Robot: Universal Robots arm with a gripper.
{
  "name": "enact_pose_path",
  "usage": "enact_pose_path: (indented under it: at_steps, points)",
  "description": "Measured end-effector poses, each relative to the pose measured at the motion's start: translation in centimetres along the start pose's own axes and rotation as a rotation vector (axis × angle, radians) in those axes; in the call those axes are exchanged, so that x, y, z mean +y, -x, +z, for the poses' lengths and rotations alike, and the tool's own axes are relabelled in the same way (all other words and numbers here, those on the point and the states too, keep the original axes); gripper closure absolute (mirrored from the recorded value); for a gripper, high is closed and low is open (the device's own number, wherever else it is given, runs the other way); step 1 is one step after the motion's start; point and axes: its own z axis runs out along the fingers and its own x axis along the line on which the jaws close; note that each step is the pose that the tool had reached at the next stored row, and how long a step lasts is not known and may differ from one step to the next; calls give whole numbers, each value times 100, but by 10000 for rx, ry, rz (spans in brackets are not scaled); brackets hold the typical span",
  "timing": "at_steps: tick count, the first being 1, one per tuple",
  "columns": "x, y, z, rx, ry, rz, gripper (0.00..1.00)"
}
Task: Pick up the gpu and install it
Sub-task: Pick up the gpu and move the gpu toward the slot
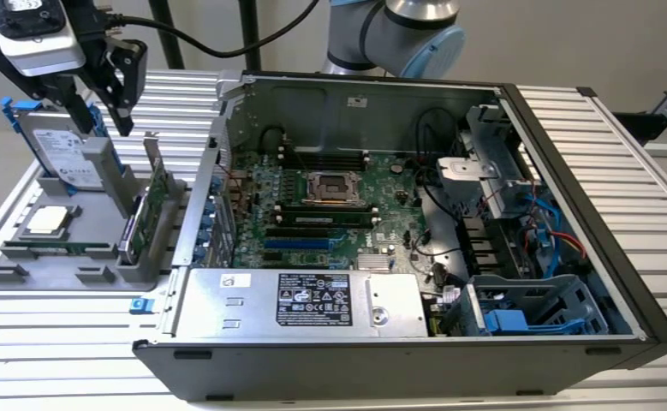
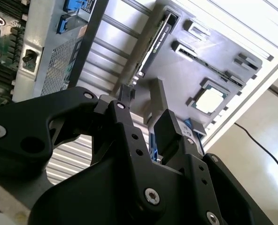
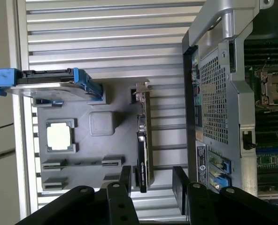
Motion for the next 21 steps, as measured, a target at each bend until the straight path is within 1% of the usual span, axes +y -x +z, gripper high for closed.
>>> enact_pose_path:
  at_steps: [21]
  points:
    - [-3, -2, 67, 1, -1, 1, 0]
